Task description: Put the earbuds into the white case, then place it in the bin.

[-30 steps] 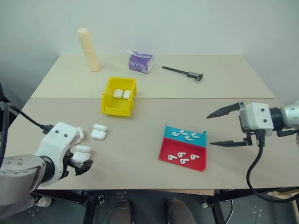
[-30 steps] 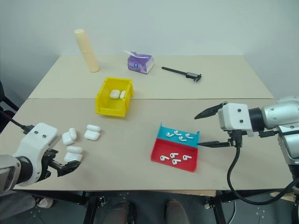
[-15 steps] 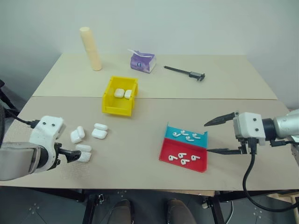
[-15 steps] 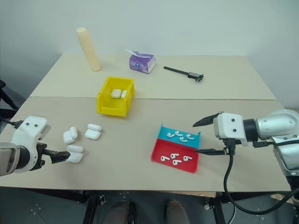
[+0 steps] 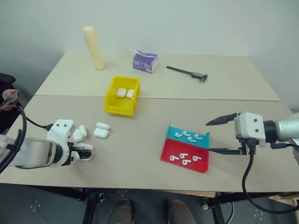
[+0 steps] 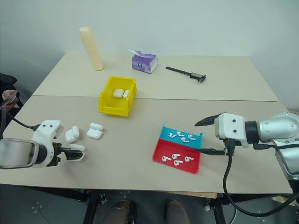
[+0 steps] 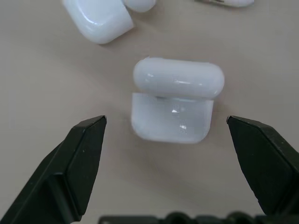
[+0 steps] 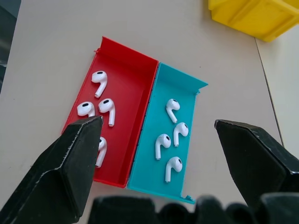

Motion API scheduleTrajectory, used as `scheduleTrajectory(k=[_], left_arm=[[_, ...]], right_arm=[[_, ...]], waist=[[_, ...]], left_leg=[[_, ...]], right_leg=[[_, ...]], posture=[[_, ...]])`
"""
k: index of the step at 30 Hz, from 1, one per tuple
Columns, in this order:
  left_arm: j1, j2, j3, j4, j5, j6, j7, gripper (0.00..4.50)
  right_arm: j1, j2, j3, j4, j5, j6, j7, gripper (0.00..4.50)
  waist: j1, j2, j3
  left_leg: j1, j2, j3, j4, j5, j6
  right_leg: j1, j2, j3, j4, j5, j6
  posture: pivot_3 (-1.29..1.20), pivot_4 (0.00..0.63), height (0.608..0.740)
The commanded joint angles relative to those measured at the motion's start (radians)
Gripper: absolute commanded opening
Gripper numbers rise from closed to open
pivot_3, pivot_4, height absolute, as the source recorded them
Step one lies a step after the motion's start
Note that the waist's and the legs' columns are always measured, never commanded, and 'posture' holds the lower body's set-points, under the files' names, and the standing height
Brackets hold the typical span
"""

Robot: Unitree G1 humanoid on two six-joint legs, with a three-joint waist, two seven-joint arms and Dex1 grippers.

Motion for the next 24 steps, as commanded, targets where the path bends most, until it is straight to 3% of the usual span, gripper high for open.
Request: scheduleTrajectory(k=[1,24], left_arm=[[-0.074,-0.017,-0.052,0.034,-0.004,0.051,0.066,4.50],[-0.188,-0.116,-0.137,0.093,0.030,0.129,0.170,4.50]], right_arm=[[-0.020,0.000,-0.012,-0.022,0.000,0.003,-0.010,4.43],[-0.012,0.007,-0.013,-0.014,-0.018,-0.003,-0.017,4.43]], waist=[[-0.001,0.000,0.000],[-0.001,-0.001,0.000]], left_leg=[[0.000,0.000,-0.001,0.000,0.000,0.000],[0.000,0.000,-0.005,0.000,0.001,-0.002]], right_leg=[[0.000,0.000,0.000,0.000,0.000,0.000],[0.001,0.000,0.000,0.001,0.000,0.001]], posture=[[0.00,0.150,0.740],[0.00,0.150,0.740]])
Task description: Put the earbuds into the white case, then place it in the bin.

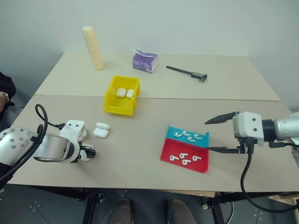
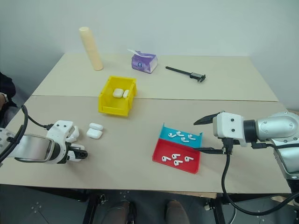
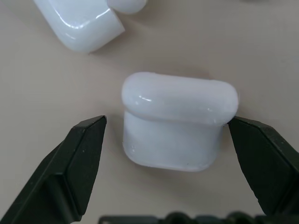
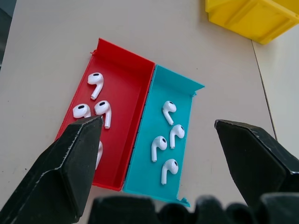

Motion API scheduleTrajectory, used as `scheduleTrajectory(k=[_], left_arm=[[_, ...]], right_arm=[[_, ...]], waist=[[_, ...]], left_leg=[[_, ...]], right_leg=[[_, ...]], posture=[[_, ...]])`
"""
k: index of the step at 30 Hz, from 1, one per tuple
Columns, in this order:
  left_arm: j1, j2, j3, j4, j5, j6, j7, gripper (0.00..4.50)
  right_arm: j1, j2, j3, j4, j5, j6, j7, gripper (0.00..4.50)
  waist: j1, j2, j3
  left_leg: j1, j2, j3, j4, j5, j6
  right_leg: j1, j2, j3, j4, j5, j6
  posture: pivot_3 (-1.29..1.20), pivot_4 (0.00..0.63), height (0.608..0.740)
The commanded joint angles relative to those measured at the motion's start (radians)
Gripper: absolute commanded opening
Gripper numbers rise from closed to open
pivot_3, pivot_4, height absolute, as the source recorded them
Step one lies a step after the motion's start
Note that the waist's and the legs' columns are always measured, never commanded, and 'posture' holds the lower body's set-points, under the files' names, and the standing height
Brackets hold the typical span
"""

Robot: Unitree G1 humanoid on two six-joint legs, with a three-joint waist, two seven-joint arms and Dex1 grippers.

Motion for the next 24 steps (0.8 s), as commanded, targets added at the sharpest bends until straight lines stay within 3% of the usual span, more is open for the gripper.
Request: scheduleTrajectory(k=[1,12,19,24], left_arm=[[-0.005,0.014,-0.003,0.008,0.010,0.025,-0.007,4.50],[0.006,-0.011,-0.021,0.032,0.061,0.064,-0.033,4.50],[0.018,-0.009,-0.013,0.024,0.070,0.075,-0.052,2.81],[0.018,0.003,0.004,-0.021,0.132,0.093,-0.069,2.80]], right_arm=[[0.000,-0.001,-0.018,-0.012,-0.002,-0.007,-0.009,4.43],[-0.002,0.005,-0.015,-0.010,-0.012,-0.004,-0.014,4.43],[-0.006,0.009,-0.010,-0.012,-0.013,-0.001,-0.023,4.50],[-0.014,0.011,-0.008,-0.006,-0.016,-0.005,-0.025,4.50]], waist=[[0.000,0.000,0.000],[0.001,0.001,-0.001],[-0.004,0.001,-0.001],[-0.005,0.001,-0.001]], left_leg=[[0.000,0.000,0.000,0.000,0.000,0.000],[0.002,0.000,0.000,0.000,0.000,0.000],[0.002,0.000,0.000,0.000,0.000,0.000],[0.002,0.000,-0.001,0.000,0.000,0.000]], right_leg=[[0.000,0.000,0.000,0.000,0.000,0.000],[0.002,0.000,0.000,0.000,0.000,0.000],[0.002,0.000,0.000,0.001,0.000,0.000],[0.002,0.000,0.000,0.001,0.000,0.000]], posture=[[0.00,0.150,0.740],[0.00,0.150,0.740],[0.00,0.150,0.740],[0.00,0.150,0.740]])
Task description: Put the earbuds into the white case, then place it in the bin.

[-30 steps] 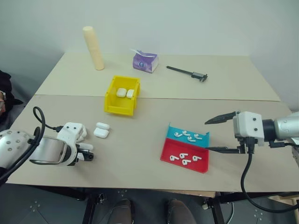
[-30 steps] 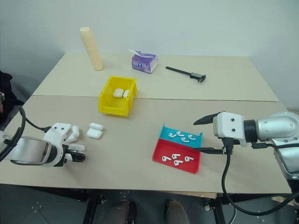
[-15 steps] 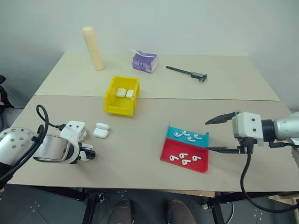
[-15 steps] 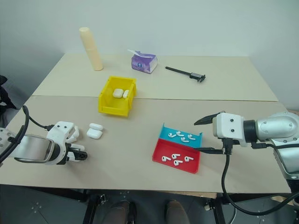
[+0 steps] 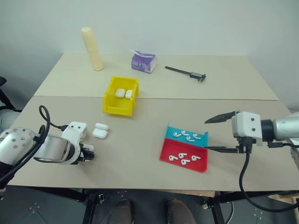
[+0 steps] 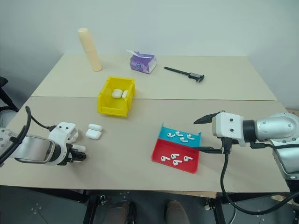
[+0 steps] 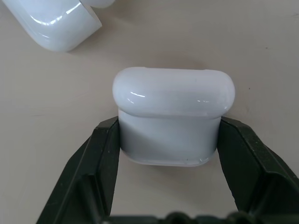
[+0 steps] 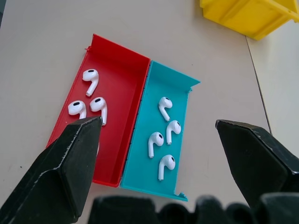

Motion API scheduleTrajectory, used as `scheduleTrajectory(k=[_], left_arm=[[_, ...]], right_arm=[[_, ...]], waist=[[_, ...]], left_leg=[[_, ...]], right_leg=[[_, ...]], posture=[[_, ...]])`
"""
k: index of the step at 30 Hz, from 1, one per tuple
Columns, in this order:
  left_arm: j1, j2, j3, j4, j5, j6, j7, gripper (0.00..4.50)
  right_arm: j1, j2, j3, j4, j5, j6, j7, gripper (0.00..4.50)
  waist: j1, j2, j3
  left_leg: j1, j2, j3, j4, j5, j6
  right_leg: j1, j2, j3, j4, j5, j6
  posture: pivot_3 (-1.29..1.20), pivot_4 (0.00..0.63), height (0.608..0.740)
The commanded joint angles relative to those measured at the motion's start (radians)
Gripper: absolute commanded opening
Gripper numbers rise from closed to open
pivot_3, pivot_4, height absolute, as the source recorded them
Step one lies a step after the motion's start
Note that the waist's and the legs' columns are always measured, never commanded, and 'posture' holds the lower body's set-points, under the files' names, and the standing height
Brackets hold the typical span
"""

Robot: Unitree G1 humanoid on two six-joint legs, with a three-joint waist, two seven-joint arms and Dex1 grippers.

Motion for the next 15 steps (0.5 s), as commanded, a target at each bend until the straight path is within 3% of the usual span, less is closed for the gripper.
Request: scheduleTrajectory(k=[1,5,9,13,15], left_arm=[[0.009,0.025,0.003,-0.035,0.074,0.035,0.000,2.80],[-0.040,0.091,0.090,-0.143,0.014,0.018,-0.073,2.80],[-0.059,0.095,0.171,-0.240,0.049,-0.036,-0.170,2.80],[0.018,-0.015,0.290,-0.365,0.303,-0.181,-0.363,2.80],[0.141,-0.083,0.328,-0.477,0.566,-0.371,-0.539,2.80]], right_arm=[[-0.018,-0.001,-0.010,-0.004,-0.002,-0.007,-0.005,4.50],[-0.067,-0.009,-0.012,0.021,0.002,-0.016,0.010,4.50],[-0.145,-0.008,0.005,0.065,-0.002,-0.019,0.030,4.50],[-0.233,-0.046,0.065,0.050,0.002,0.124,0.061,4.50],[-0.272,-0.071,0.101,0.031,-0.010,0.197,0.071,4.50]], waist=[[0.000,0.000,0.000],[-0.003,-0.003,0.002],[0.004,-0.003,0.002],[0.006,-0.003,0.002],[0.003,-0.002,0.002]], left_leg=[[0.000,0.000,0.000,0.000,0.000,0.000],[-0.001,0.000,0.000,0.000,0.000,0.000],[-0.003,0.000,0.001,0.000,0.000,-0.001],[-0.003,0.000,0.004,0.000,0.001,-0.001],[-0.003,0.000,0.004,0.000,0.001,-0.001]], right_leg=[[0.000,0.000,0.000,0.000,0.000,0.000],[-0.002,0.000,0.000,0.000,0.000,0.000],[-0.002,0.000,-0.001,-0.001,0.000,0.000],[-0.002,0.000,-0.002,-0.001,0.000,0.000],[-0.002,0.000,-0.002,-0.001,0.000,0.000]], posture=[[0.00,0.150,0.740],[0.00,0.150,0.740],[0.00,0.150,0.740],[0.00,0.150,0.740],[0.00,0.150,0.740]])
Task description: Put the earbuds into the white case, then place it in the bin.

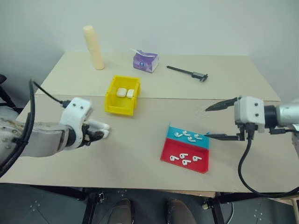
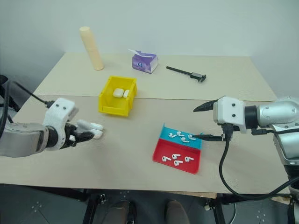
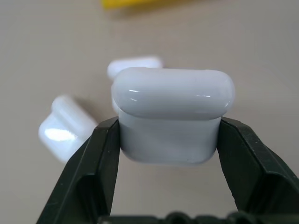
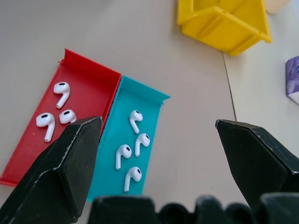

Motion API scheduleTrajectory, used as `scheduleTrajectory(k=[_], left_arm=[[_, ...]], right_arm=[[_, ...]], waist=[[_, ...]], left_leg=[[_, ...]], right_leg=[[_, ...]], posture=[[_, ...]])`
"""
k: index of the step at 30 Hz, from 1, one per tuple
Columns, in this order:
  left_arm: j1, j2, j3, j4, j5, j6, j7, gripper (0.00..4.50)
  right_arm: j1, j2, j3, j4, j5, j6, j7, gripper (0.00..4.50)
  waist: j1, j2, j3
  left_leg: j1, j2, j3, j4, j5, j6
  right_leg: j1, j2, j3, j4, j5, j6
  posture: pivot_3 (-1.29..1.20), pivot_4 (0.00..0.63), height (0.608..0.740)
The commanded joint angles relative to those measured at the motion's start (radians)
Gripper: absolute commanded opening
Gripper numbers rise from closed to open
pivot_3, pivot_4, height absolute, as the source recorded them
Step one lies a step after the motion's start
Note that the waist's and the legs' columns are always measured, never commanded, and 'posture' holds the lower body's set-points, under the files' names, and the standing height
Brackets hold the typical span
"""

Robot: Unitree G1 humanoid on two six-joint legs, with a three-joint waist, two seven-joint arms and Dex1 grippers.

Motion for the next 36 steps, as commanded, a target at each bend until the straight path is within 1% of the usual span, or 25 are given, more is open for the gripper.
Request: scheduleTrajectory(k=[1,2,4,5,7,9,11,13,18,21,22,23,24,28,31,34,36], left_arm=[[0.154,-0.083,0.058,-0.159,0.410,-0.291,-0.271,2.80],[0.200,-0.113,0.025,-0.165,0.545,-0.403,-0.357,2.80],[0.258,-0.178,-0.031,-0.129,0.737,-0.563,-0.490,2.80],[0.280,-0.209,-0.058,-0.100,0.818,-0.642,-0.563,2.80],[0.325,-0.271,-0.112,-0.013,0.975,-0.838,-0.718,2.80],[0.338,-0.316,-0.150,0.081,1.095,-1.006,-0.849,2.80],[0.349,-0.419,-0.142,0.180,1.182,-1.188,-0.879,2.80],[0.334,-0.486,-0.140,0.269,1.217,-1.331,-0.973,2.80],[0.305,-0.645,-0.129,0.409,1.212,-1.565,-1.127,2.80],[0.327,-0.665,-0.130,0.439,1.215,-1.629,-1.216,2.80],[0.336,-0.665,-0.132,0.436,1.225,-1.634,-1.228,2.80],[0.341,-0.667,-0.132,0.435,1.232,-1.636,-1.235,2.80],[0.344,-0.671,-0.133,0.423,1.236,-1.632,-1.238,2.80],[0.332,-0.690,-0.125,0.407,1.254,-1.634,-1.240,2.80],[0.327,-0.691,-0.119,0.373,1.246,-1.622,-1.254,2.80],[0.337,-0.678,-0.120,0.320,1.240,-1.591,-1.265,2.80],[0.341,-0.679,-0.119,0.299,1.241,-1.581,-1.268,2.80]], right_arm=[[-0.066,-0.048,0.032,-0.055,-0.017,0.120,0.012,4.50],[-0.084,-0.055,0.050,-0.074,-0.027,0.148,0.009,4.50],[-0.107,-0.066,0.085,-0.114,-0.056,0.182,0.012,4.50],[-0.111,-0.075,0.105,-0.137,-0.080,0.182,0.019,4.50],[-0.117,-0.103,0.149,-0.188,-0.118,0.174,0.057,4.50],[-0.134,-0.115,0.186,-0.220,-0.153,0.176,0.076,4.50],[-0.163,-0.104,0.229,-0.245,-0.180,0.215,0.081,4.50],[-0.174,-0.096,0.274,-0.277,-0.212,0.240,0.087,4.50],[-0.153,-0.068,0.349,-0.354,-0.287,0.321,0.056,4.50],[-0.144,-0.063,0.373,-0.375,-0.317,0.352,0.047,4.50],[-0.138,-0.061,0.384,-0.379,-0.334,0.355,0.041,4.13],[-0.134,-0.059,0.392,-0.382,-0.347,0.358,0.037,3.94],[-0.127,-0.057,0.398,-0.390,-0.347,0.367,0.041,3.65],[-0.116,-0.043,0.418,-0.404,-0.368,0.376,0.038,3.65],[-0.117,-0.012,0.466,-0.390,-0.409,0.387,0.032,3.65],[-0.106,0.005,0.498,-0.372,-0.438,0.377,0.036,3.05],[-0.105,0.013,0.511,-0.361,-0.461,0.377,0.034,2.38]], waist=[[-0.003,0.001,0.000],[-0.006,0.001,0.000],[-0.004,0.000,0.000],[-0.002,0.001,0.000],[0.000,0.001,-0.001],[0.001,0.003,-0.001],[0.000,0.003,-0.001],[0.000,0.003,-0.002],[0.000,0.003,-0.002],[-0.001,0.004,-0.002],[-0.003,0.004,-0.002],[-0.003,0.004,-0.003],[-0.004,0.004,-0.003],[-0.004,0.005,-0.003],[-0.004,0.005,-0.003],[-0.005,0.005,-0.003],[-0.005,0.005,-0.003]], left_leg=[[-0.001,0.000,0.001,-0.001,0.000,-0.001],[-0.001,0.000,0.001,0.000,0.001,-0.002],[-0.002,0.000,0.001,-0.001,0.004,-0.007],[-0.003,0.001,0.000,-0.001,0.004,-0.007],[-0.003,0.001,0.000,-0.001,0.001,-0.001],[-0.004,0.001,0.000,-0.001,0.000,0.000],[-0.005,0.001,0.000,0.000,0.000,0.001],[-0.006,0.001,0.000,0.001,-0.001,0.002],[-0.007,0.001,0.000,0.002,-0.002,0.004],[-0.008,0.002,-0.001,0.005,-0.003,0.006],[-0.008,0.002,-0.001,0.006,-0.004,0.006],[-0.008,0.002,-0.001,0.006,-0.004,0.007],[-0.008,0.002,-0.001,0.006,-0.004,0.007],[-0.008,0.002,-0.002,0.007,-0.004,0.007],[-0.008,0.002,-0.002,0.008,-0.004,0.008],[-0.008,0.003,-0.002,0.008,-0.004,0.008],[-0.008,0.003,-0.002,0.008,-0.005,0.008]], right_leg=[[-0.001,0.000,0.001,-0.001,0.000,0.000],[-0.001,0.000,0.001,-0.001,0.000,0.000],[-0.001,0.000,-0.001,-0.003,0.000,0.000],[-0.001,0.001,-0.002,-0.004,0.001,-0.001],[-0.001,0.001,-0.002,-0.005,0.001,-0.001],[-0.001,0.000,-0.002,-0.006,0.001,0.000],[-0.001,0.000,-0.002,-0.007,0.001,0.000],[-0.002,0.000,-0.002,-0.007,0.002,0.001],[-0.002,0.000,-0.002,-0.006,0.002,0.001],[-0.002,0.000,-0.002,-0.006,0.002,0.002],[-0.002,0.000,-0.002,-0.006,0.002,0.002],[-0.002,0.000,-0.002,-0.006,0.002,0.002],[-0.002,0.000,-0.002,-0.006,0.002,0.002],[-0.001,0.000,-0.003,-0.005,0.002,0.002],[-0.001,0.000,-0.003,-0.005,0.003,0.002],[-0.001,0.000,-0.002,-0.005,0.003,0.003],[-0.001,0.000,-0.003,-0.005,0.003,0.003]], posture=[[0.00,0.150,0.740],[0.00,0.150,0.740],[0.00,0.150,0.740],[0.00,0.150,0.740],[0.00,0.150,0.740],[0.00,0.150,0.740],[0.00,0.150,0.740],[0.00,0.150,0.740],[0.00,0.150,0.740],[0.00,0.150,0.740],[0.00,0.150,0.740],[0.00,0.150,0.740],[0.00,0.150,0.740],[0.00,0.150,0.740],[0.00,0.150,0.740],[0.00,0.150,0.740],[0.00,0.150,0.740]])
